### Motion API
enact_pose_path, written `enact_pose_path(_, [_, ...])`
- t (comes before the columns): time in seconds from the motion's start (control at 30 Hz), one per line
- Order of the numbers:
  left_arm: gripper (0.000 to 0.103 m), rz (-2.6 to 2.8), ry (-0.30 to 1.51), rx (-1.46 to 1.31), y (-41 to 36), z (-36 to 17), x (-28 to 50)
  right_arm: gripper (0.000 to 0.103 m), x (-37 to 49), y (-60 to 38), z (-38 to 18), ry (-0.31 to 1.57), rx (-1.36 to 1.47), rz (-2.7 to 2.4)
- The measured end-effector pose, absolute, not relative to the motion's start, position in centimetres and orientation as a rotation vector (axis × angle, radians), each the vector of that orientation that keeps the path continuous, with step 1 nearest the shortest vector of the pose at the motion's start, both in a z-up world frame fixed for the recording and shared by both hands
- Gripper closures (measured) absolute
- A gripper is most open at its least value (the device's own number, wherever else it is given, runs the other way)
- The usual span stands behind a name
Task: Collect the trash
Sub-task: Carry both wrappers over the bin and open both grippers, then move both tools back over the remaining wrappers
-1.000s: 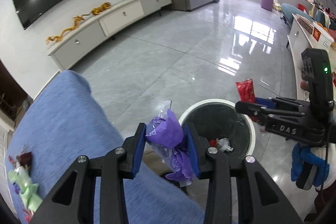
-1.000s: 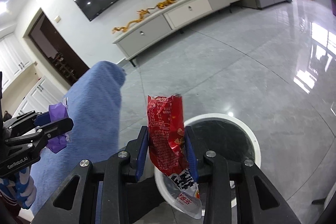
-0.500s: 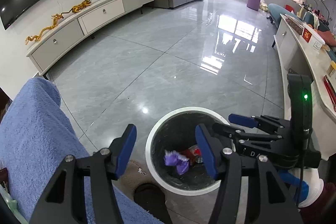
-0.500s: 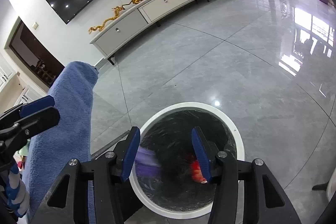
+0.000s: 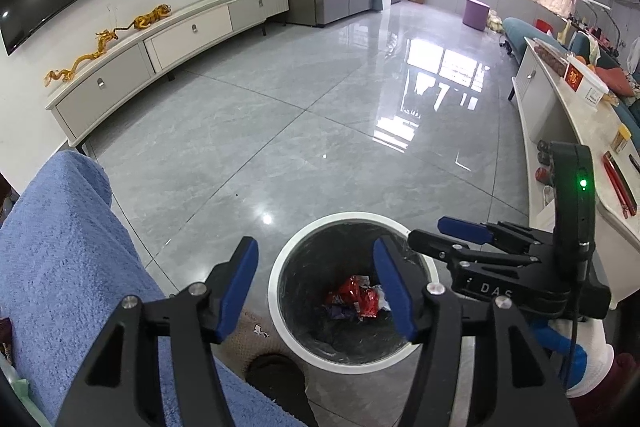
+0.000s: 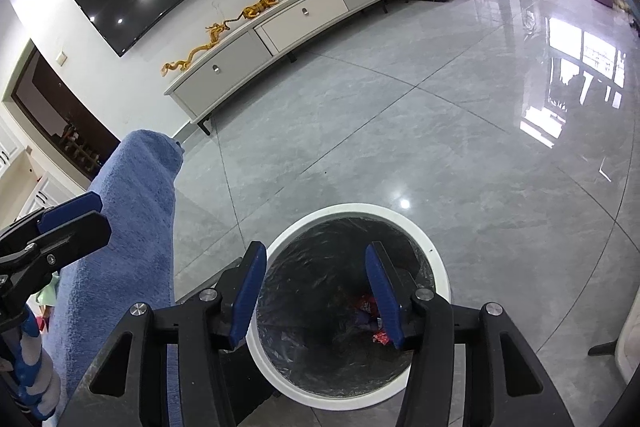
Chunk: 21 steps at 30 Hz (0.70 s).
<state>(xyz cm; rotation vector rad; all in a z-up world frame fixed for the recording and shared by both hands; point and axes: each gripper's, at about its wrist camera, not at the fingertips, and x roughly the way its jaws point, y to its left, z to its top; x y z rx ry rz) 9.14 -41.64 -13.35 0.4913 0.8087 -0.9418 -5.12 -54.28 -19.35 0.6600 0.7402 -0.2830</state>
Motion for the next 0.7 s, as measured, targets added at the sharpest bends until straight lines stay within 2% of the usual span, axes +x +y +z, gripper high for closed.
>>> enact_pose_path(0.7, [0.042,-0.937,0.703,0.351,-35.5,-6.8,8.9,0.054,-5.3,-50.4,-12.2,0.683,0.529,-0.281])
